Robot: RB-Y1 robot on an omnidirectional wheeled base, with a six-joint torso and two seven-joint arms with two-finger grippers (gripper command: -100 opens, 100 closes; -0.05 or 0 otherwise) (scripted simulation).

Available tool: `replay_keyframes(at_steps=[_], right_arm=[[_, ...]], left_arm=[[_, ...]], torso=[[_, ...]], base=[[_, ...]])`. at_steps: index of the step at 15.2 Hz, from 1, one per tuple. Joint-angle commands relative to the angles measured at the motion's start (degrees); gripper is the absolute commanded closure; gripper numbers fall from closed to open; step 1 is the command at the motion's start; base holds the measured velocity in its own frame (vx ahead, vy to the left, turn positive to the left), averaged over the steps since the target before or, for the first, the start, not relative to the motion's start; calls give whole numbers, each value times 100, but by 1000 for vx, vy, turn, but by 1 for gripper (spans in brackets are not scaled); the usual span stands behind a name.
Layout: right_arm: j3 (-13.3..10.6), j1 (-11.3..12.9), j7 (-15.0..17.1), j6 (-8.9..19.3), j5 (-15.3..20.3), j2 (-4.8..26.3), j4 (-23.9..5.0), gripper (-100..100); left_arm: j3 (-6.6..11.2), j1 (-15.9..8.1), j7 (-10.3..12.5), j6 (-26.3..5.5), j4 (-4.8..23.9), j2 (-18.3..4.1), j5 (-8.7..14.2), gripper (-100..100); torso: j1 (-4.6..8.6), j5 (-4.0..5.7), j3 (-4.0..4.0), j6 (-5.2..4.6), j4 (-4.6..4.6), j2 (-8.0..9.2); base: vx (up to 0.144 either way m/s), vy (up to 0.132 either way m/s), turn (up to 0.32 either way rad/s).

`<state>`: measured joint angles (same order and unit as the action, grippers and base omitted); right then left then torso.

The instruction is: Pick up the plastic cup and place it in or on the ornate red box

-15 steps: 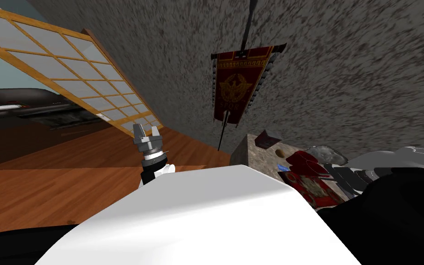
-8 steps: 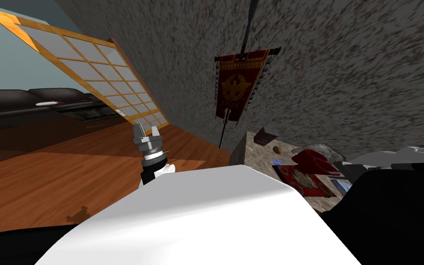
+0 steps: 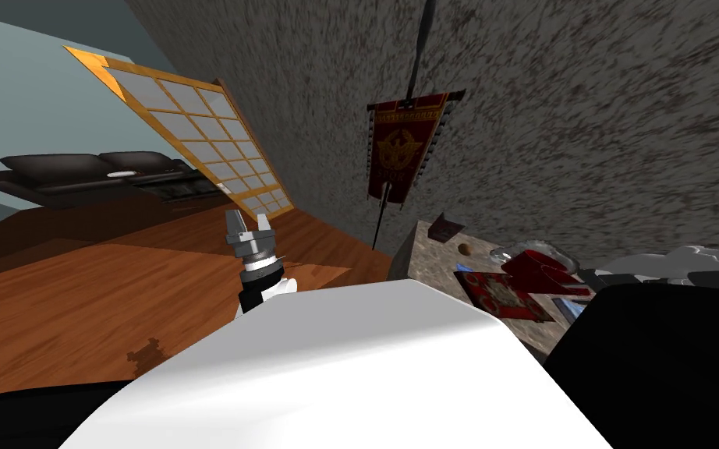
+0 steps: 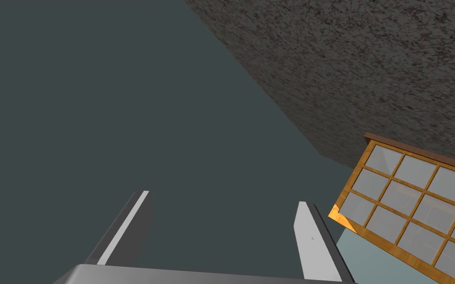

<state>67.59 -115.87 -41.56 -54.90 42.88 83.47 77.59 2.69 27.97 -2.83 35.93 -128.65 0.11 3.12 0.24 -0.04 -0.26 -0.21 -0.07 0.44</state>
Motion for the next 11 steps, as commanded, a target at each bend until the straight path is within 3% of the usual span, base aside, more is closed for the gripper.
replay_keyframes(at_steps=[1,4,5,11], right_arm=[[0,0,0,0,0,0,0,-100],[-1,0,0,0,0,-1,0,-100],[187,-97,-14,-180,2,-100,-45,-100],[748,-387,-55,-718,9,-395,-178,-100]], left_arm=[[0,0,0,0,0,0,0,0],[0,1,0,0,0,0,0,0],[0,1,0,0,0,0,0,0],[0,1,0,0,0,0,0,0]], torso=[[0,0,0,0,0,0],[-4,-1,16,2,7,-26],[-4,-1,18,2,8,-30],[-14,-8,31,8,13,-50]], base=[[-15,-3,-2],[-5,-1,-1],[3,2,20],[20,3,29]])
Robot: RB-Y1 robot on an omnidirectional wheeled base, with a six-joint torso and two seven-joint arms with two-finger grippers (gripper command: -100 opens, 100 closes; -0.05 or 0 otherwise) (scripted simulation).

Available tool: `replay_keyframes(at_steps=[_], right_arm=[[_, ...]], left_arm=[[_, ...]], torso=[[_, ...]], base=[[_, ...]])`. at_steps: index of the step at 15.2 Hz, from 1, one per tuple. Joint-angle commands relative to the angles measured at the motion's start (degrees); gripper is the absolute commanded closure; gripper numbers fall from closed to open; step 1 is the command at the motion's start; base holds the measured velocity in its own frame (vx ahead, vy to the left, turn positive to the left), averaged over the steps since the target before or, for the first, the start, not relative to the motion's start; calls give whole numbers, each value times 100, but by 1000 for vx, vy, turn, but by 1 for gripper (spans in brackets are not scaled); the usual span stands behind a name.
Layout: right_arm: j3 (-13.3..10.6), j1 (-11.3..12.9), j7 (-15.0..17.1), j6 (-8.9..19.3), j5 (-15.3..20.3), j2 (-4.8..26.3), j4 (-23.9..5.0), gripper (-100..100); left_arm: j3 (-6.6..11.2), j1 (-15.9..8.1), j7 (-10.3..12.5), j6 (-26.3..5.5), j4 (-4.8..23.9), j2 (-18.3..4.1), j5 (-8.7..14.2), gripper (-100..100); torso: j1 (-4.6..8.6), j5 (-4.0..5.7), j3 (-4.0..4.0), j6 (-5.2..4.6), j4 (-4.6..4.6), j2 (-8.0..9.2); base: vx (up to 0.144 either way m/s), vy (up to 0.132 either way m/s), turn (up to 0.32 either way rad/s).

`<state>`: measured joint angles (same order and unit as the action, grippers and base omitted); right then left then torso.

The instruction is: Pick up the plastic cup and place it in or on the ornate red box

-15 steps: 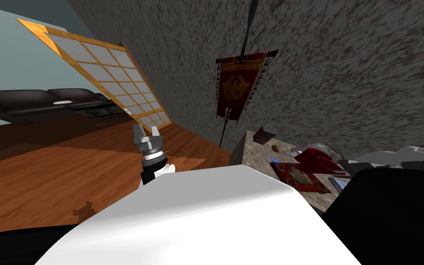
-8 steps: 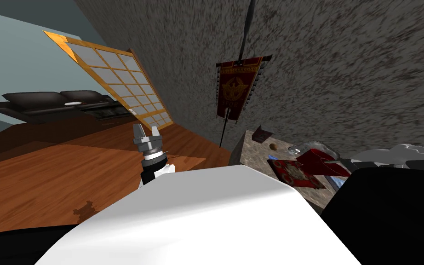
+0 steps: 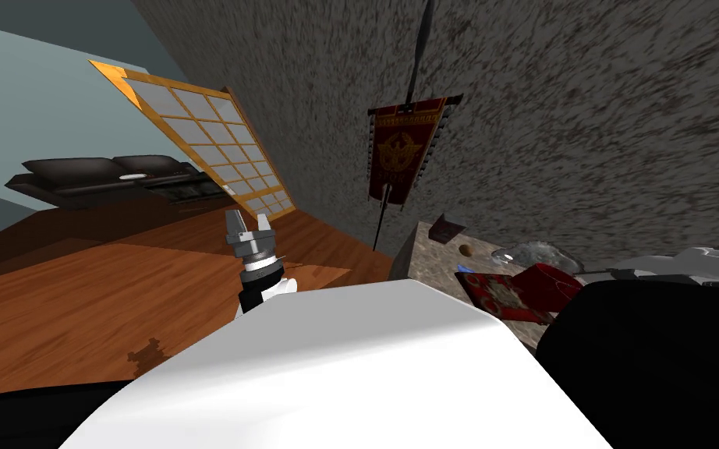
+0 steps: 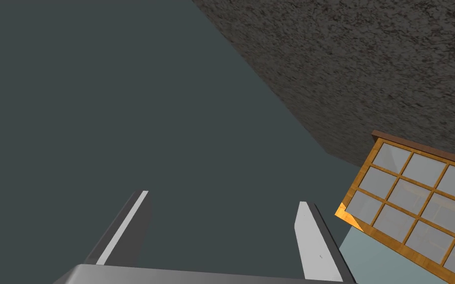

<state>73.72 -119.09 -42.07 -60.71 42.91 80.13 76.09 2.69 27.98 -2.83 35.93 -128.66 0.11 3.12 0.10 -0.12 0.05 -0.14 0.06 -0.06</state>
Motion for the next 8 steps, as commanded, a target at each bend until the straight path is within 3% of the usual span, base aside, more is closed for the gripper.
replay_keyframes(at_steps=[1,2,3,8], right_arm=[[228,-114,-11,-227,6,-110,-51,-100],[322,-163,-18,-317,8,-159,-73,-100],[185,-94,-21,-186,1,-101,-50,-100],[203,-103,-27,-220,1,-115,-51,-100]], left_arm=[[0,0,0,0,0,0,0,0],[0,0,0,0,0,0,0,0],[0,0,0,0,0,0,0,0],[0,0,0,0,0,0,0,0]], torso=[[0,0,0,0,0,0],[0,0,0,0,0,0],[0,0,0,0,0,0],[4,3,-4,0,-2,7]], base=[[20,3,25],[18,0,30],[10,-2,10],[0,0,0]])
